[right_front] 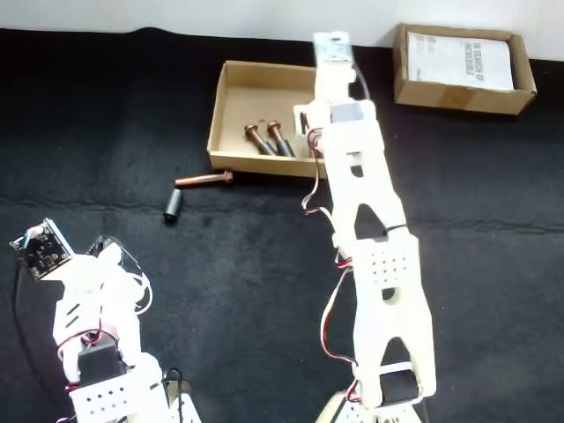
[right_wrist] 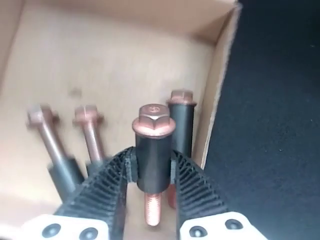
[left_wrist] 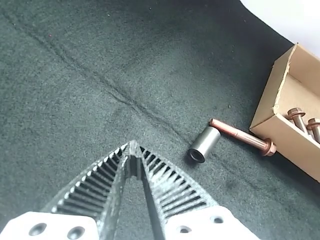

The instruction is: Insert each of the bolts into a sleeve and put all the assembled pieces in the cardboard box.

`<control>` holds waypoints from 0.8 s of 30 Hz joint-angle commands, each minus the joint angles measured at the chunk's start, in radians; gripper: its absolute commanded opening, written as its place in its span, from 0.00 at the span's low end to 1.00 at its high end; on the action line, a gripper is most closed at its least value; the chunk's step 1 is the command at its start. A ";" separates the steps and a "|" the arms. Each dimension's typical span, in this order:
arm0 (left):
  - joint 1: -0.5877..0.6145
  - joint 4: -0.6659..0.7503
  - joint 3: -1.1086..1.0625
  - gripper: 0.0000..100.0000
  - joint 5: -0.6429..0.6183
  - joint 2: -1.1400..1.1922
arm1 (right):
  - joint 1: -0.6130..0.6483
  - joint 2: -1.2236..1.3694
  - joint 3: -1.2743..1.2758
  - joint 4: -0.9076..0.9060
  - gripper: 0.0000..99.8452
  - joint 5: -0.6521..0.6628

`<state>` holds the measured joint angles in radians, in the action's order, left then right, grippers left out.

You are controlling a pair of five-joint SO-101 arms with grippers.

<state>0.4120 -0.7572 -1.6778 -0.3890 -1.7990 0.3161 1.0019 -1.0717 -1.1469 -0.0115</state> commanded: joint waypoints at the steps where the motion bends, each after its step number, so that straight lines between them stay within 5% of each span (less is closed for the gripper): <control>1: 0.005 -0.003 -0.018 0.01 0.006 -0.001 | 0.048 0.028 -0.191 -0.179 0.01 0.249; 4: 0.005 -0.003 -0.018 0.01 0.006 -0.001 | 0.090 0.044 -0.266 -0.329 0.03 0.431; 10: 0.005 -0.005 -0.018 0.01 0.006 -0.001 | 0.131 0.039 -0.424 -0.519 0.20 0.559; 17: 0.007 -0.005 -0.018 0.01 0.006 -0.001 | 0.139 0.036 -0.549 -0.621 0.20 0.559; 24: 0.012 -0.005 -0.018 0.01 0.006 -0.001 | 0.249 0.038 -0.599 -0.616 0.20 0.384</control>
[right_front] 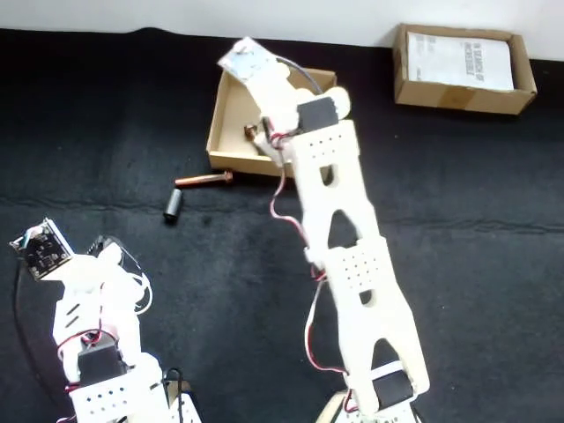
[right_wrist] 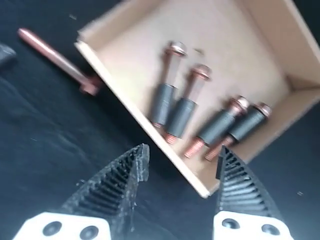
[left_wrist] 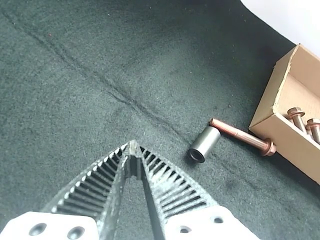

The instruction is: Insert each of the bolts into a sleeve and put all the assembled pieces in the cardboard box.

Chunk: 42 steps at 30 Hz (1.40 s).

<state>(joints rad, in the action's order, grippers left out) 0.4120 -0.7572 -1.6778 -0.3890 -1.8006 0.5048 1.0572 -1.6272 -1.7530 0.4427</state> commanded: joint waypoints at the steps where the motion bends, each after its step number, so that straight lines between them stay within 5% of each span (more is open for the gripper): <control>1: 0.012 -0.005 -0.018 0.01 0.006 0.001 | 0.085 -0.013 -0.044 -0.007 0.20 -0.110; 13: 0.013 -0.005 -0.018 0.01 0.006 0.001 | 0.219 0.004 -0.033 0.166 0.12 -0.776; 18: 0.070 -0.005 -0.018 0.01 0.006 0.001 | 0.259 0.091 -0.036 0.150 0.12 -0.735; 25: 0.507 -0.087 -0.018 0.01 0.140 -0.007 | 0.303 0.124 -0.044 0.136 0.12 -0.666; 28: 0.593 -0.126 -0.018 0.01 0.201 -0.007 | 0.303 0.127 -0.035 0.173 0.12 -0.667; 42: 0.625 -0.133 -0.018 0.01 0.206 -0.007 | 0.349 0.200 0.122 0.461 0.12 -0.666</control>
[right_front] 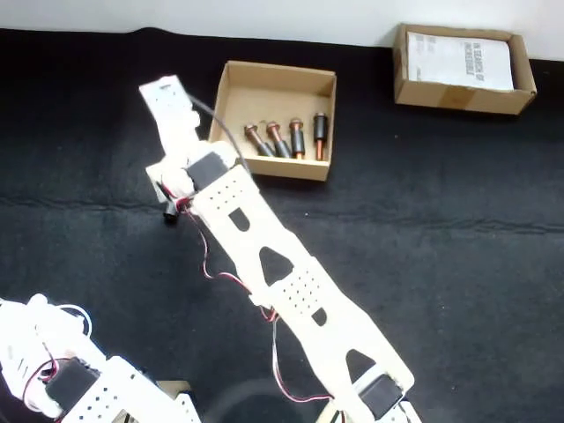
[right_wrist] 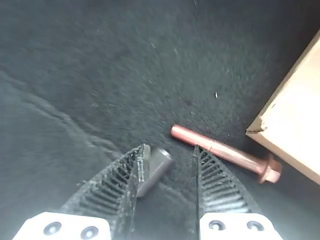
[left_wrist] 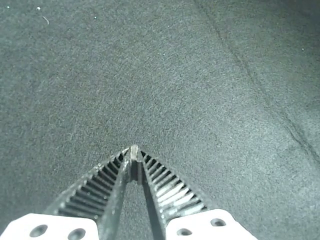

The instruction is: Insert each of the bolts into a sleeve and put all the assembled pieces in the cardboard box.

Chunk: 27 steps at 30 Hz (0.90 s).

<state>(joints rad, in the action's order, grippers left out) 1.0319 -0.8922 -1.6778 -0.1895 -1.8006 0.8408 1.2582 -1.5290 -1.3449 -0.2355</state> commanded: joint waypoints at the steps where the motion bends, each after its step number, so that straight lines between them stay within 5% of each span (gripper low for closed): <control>1: 0.005 0.002 -0.018 0.01 0.006 -0.007 | 0.018 0.008 0.031 0.068 0.12 0.012; 14: 0.005 0.002 -0.018 0.01 0.006 -0.007 | 0.074 0.070 0.030 0.104 0.23 0.011; 27: 0.005 0.002 -0.018 0.01 0.006 -0.007 | 0.067 0.073 0.039 0.065 0.12 0.086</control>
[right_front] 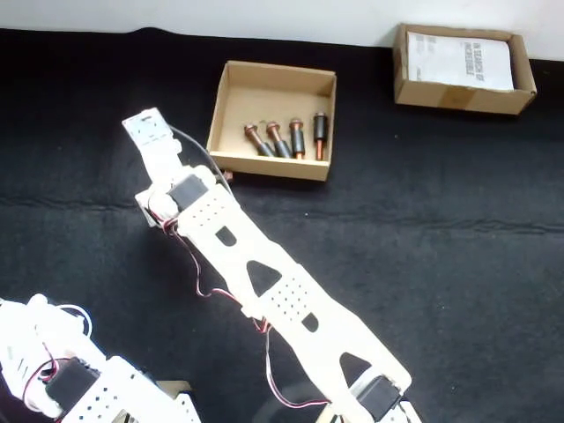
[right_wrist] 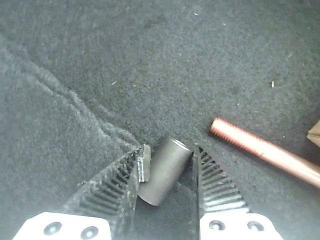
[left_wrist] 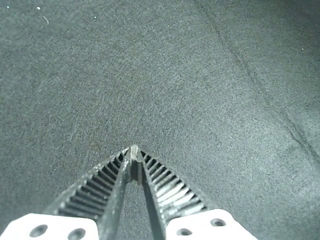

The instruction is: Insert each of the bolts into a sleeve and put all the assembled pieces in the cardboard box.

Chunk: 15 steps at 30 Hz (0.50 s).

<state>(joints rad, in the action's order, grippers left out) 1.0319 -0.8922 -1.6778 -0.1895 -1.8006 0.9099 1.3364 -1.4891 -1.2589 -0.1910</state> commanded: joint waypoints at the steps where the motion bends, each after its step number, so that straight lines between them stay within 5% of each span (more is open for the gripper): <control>1: 0.005 0.002 -0.018 0.01 0.006 -0.007 | -0.002 -0.005 -0.001 -0.028 0.12 0.049; 11: 0.008 0.002 -0.018 0.01 0.006 -0.007 | 0.015 -0.010 0.042 -0.137 0.11 0.206; 15: 0.007 0.002 -0.018 0.01 0.006 -0.007 | -0.018 -0.012 0.042 -0.185 0.01 0.206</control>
<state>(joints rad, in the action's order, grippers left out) 1.0319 -0.8922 -1.6778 -0.1895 -1.8006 0.9129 1.3288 -1.4538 -1.4001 0.0054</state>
